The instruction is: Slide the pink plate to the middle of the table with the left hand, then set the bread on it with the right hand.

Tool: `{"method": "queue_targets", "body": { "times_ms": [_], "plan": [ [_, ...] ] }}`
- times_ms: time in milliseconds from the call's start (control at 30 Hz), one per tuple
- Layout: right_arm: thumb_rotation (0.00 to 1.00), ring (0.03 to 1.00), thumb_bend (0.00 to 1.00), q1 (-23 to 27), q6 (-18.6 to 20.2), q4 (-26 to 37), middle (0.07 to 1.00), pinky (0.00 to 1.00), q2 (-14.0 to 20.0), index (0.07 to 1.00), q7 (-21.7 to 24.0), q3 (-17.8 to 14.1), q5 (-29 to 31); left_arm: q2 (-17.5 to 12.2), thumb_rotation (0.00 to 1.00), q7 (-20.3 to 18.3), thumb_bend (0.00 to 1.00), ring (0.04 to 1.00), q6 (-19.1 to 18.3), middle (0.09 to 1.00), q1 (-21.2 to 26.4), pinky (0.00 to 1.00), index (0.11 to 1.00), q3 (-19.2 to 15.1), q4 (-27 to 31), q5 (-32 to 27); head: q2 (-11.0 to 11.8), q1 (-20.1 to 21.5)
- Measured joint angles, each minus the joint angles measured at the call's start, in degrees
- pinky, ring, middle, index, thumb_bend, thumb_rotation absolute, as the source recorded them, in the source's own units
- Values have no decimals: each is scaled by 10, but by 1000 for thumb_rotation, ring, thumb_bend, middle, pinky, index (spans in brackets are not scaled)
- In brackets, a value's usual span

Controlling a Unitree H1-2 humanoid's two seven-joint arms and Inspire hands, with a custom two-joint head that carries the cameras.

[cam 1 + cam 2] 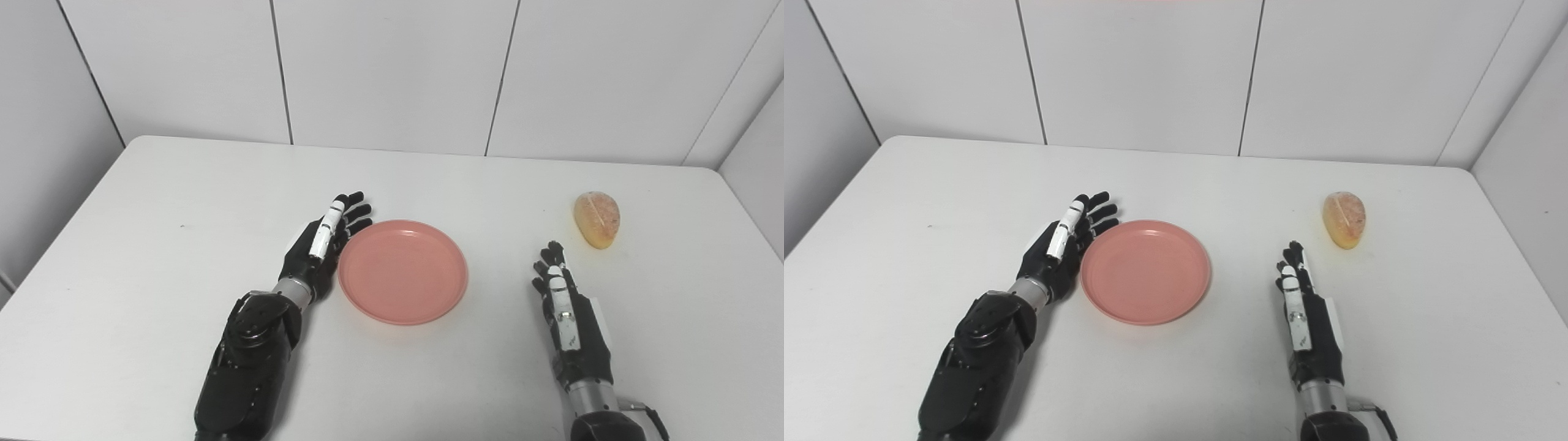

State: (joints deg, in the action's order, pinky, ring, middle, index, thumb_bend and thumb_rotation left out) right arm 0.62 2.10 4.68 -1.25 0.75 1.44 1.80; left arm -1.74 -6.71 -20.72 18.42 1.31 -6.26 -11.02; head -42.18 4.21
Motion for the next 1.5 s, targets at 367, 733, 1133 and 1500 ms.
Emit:
{"method": "queue_targets", "body": {
  "times_ms": [367, 733, 1133, 1500],
  "plan": [
    [1000, 967, 257, 1, 11, 5, 982, 974, -1, 990, -1, 2, 1, 8, 1000, -1, 343, 908, 46, 912, -12, 899, 897, 7, -17, 10, -10, 32],
    [1000, 944, 283, 1, 29, 41, 960, 945, 9, 964, -2, -4, 0, 10, 1000, -6, 348, 904, 63, 907, -13, 903, 892, 5, -30, 9, 1, 79],
    [1000, 888, 343, 51, 93, 123, 910, 858, 14, 921, -32, -26, -40, 11, 1000, -12, 343, 901, 79, 905, -13, 891, 891, 5, -40, 9, 18, 111],
    [871, 872, 554, 129, 145, 153, 894, 783, 70, 910, -47, -29, -194, 10, 1000, -24, 337, 898, 88, 905, -12, 892, 895, 6, -46, 10, 27, 132]
  ]
}}
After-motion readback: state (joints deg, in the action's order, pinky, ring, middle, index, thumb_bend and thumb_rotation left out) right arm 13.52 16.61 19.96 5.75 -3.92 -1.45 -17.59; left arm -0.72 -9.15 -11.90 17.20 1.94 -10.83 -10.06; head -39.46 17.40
